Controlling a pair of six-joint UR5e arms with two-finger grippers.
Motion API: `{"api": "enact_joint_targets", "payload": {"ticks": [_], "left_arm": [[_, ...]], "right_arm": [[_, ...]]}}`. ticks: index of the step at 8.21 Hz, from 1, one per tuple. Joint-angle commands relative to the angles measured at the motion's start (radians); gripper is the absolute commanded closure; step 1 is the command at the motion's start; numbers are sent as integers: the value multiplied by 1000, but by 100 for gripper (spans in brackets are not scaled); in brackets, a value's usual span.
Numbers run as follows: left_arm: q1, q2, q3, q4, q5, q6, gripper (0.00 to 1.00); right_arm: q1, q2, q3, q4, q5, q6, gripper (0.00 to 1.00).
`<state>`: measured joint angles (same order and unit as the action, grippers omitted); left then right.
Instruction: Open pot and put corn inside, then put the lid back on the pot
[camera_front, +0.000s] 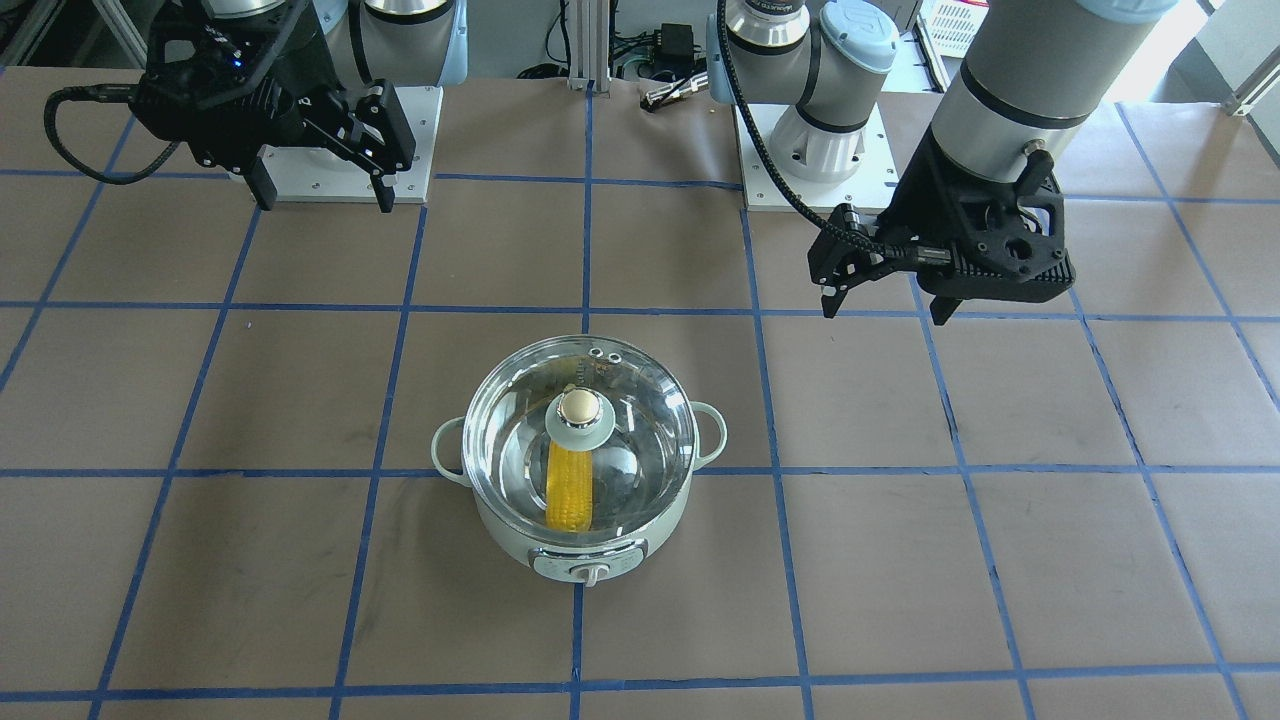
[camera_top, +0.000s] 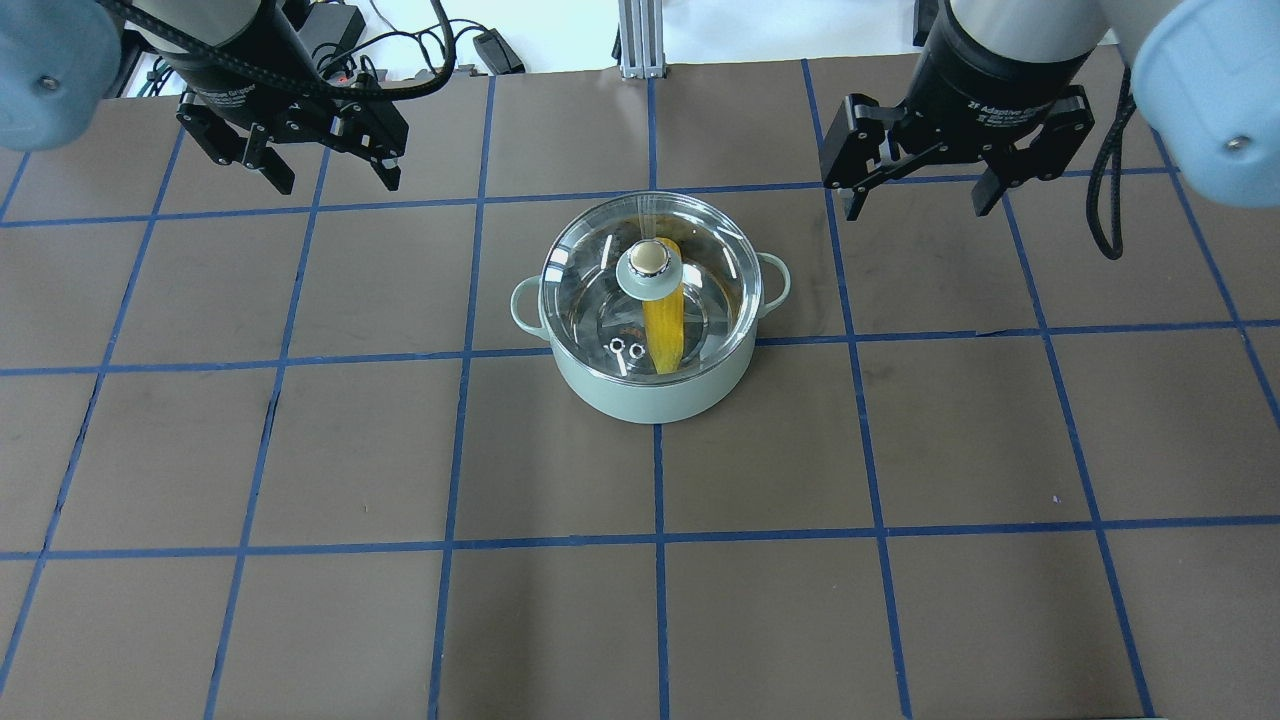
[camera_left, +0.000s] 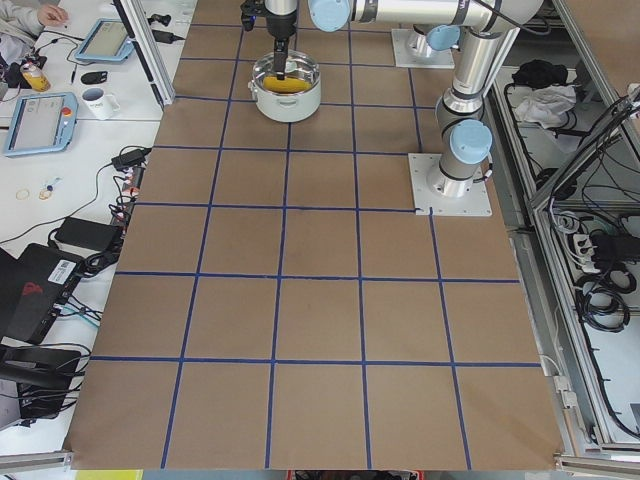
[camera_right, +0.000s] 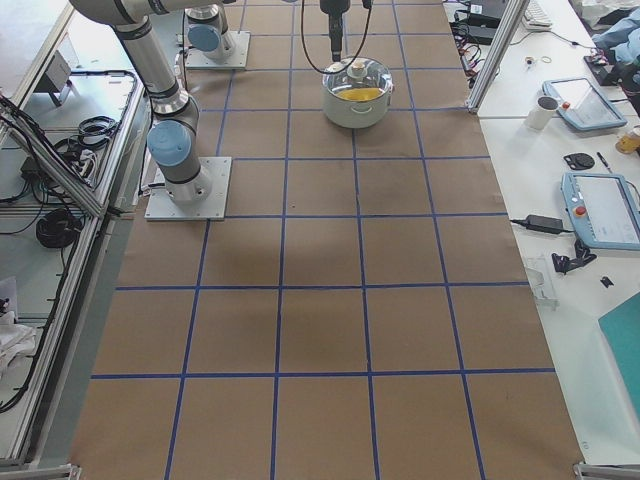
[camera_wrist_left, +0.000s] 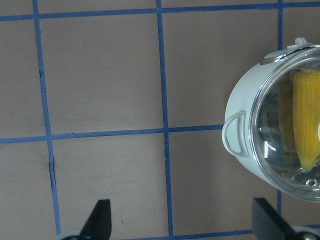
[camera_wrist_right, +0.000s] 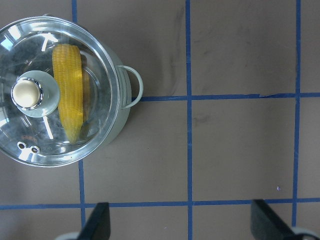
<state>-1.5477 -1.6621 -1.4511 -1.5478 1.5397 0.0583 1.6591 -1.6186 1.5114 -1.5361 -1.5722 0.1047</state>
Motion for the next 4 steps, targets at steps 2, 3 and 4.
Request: {"api": "enact_joint_targets", "payload": {"ticks": [2,3,4], "left_arm": [[0,-1,-2,2,0,0,0],[0,4,-2,0,-1,0,0],[0,4,-2,0,-1,0,0]], "right_arm": [[-1,-1,3,5,-2,-2,0],[-2,-1,3,7,-2,-2,0],[-2,-1,3,7,-3,-3,0]]}}
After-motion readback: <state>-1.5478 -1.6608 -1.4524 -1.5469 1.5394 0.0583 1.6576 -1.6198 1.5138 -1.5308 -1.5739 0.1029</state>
